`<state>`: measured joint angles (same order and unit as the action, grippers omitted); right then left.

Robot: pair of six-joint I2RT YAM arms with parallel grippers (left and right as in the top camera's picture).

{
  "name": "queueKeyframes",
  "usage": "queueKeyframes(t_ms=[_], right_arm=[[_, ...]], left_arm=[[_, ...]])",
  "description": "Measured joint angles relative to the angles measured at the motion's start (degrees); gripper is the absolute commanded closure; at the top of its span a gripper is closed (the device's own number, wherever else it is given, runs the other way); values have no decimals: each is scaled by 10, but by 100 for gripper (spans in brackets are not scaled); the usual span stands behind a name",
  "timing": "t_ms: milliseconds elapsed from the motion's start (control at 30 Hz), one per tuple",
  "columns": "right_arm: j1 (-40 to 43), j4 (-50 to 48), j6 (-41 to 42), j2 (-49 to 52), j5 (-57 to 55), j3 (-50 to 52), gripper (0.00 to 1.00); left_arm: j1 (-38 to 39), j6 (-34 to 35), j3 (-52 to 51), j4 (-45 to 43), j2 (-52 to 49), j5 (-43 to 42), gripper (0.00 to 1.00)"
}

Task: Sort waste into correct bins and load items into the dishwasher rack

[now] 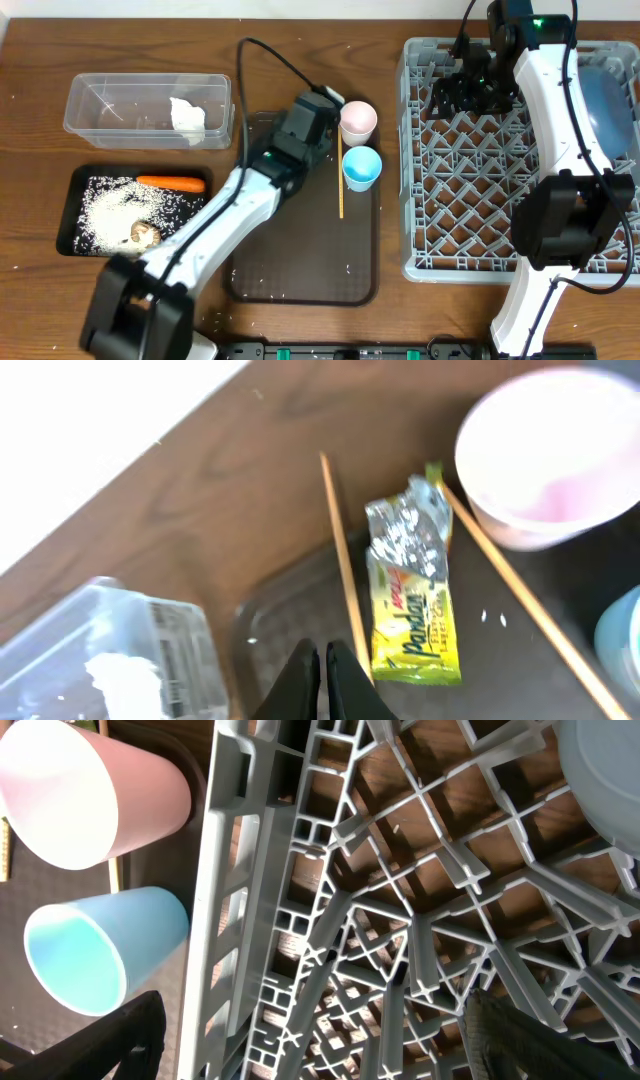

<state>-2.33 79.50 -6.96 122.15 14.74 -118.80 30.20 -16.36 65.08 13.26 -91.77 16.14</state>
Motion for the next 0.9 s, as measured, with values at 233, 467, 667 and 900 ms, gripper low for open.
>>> queueKeyframes(t_ms=[233, 467, 667, 900], right_arm=[[0, 0, 0, 0, 0, 0, 11], [0, 4, 0, 0, 0, 0, 11], [0, 4, 0, 0, 0, 0, 11], [0, 4, 0, 0, 0, 0, 11]], left_arm=[[-1, 5, 0, -42, -51, -25, 29], [-2, 7, 0, -93, -154, -38, 28], [-16, 12, 0, -97, -188, -42, 18], [-50, 16, 0, -118, -197, -52, 13]])
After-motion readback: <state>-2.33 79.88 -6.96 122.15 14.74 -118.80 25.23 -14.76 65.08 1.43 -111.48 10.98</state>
